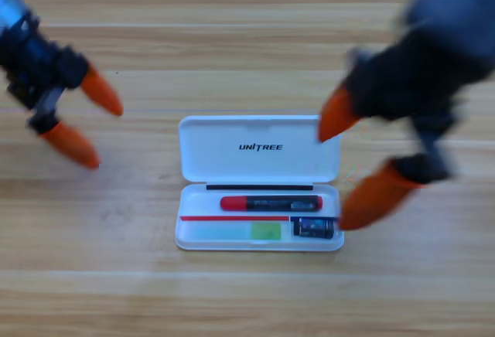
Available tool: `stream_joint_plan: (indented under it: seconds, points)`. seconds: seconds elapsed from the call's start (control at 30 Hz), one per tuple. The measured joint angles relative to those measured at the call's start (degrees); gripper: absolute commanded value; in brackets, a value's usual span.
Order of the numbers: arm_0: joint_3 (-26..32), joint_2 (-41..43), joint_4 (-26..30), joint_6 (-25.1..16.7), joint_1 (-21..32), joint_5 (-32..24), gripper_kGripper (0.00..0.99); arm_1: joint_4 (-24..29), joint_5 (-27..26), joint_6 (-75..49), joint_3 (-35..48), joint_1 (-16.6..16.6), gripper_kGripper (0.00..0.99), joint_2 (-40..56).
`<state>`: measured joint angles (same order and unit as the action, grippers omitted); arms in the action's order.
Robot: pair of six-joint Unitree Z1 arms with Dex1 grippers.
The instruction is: Clean up eraser and pencils
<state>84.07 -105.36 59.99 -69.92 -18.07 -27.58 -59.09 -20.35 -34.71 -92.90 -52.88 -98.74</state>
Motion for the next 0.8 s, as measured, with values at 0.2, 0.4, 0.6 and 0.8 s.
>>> stream_joint_plan:
  seconds: [0.2,0.4,0.6,0.8]
  points:
    - [12.6,-8.8,0.0,-0.1,3.2,-7.1,0.242,11.9,-7.7,5.4,16.3,2.7,0.990,19.0]
    - [20.9,-18.2,0.0,-1.5,6.0,-13.1,0.000,13.7,-11.1,5.5,19.5,3.3,0.990,22.5]
    - [24.8,-24.9,0.0,-1.9,7.0,-17.9,0.000,14.9,-11.9,5.5,21.1,3.6,0.990,22.5]
    - [25.6,-29.2,0.0,-1.7,7.0,-20.9,0.000,14.9,-12.4,5.5,21.2,3.7,0.990,22.5]
